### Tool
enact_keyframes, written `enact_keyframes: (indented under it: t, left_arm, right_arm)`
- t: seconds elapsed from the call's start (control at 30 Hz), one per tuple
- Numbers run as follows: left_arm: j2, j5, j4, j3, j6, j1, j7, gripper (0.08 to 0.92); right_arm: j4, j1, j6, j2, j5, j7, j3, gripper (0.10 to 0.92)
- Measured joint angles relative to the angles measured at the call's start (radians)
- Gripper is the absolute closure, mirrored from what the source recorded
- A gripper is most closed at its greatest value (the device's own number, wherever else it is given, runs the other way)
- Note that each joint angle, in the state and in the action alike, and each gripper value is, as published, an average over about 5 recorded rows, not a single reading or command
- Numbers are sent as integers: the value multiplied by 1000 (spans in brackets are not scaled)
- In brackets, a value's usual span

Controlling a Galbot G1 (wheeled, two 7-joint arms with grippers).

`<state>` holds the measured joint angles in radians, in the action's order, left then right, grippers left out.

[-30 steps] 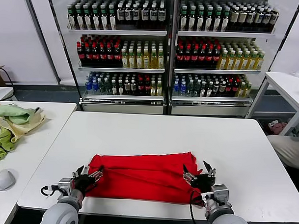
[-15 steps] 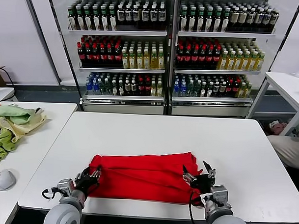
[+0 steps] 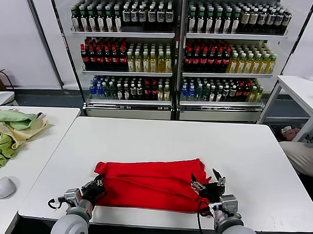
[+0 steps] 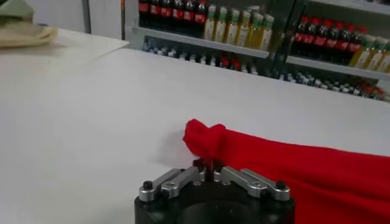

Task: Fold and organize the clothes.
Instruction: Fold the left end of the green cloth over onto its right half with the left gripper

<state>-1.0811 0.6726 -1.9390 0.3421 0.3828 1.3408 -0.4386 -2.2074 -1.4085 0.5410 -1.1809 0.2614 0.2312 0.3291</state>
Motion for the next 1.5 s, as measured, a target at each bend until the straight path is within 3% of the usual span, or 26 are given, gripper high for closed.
enact_keyframes:
  t: [0.43,0.7,1.07,1.5]
  left_arm:
    - [81,-131,-36,197,61,21,-73,897]
    - [83,-80,-113,246,124,22,-98,897]
    - [26,82,-257,94,167,-16,-95,897]
    - [-133,168,-200,-75,176,-124,-87,897]
  right_arm:
    - [-20,0,1,-6,-3,5,4,203]
    - [-24,-3,2,-5,-6,6,13,203]
    - [-26,-4,3,-19,-13,7,12,203]
    - [-18,-1,0,-20,-14,7,11,203]
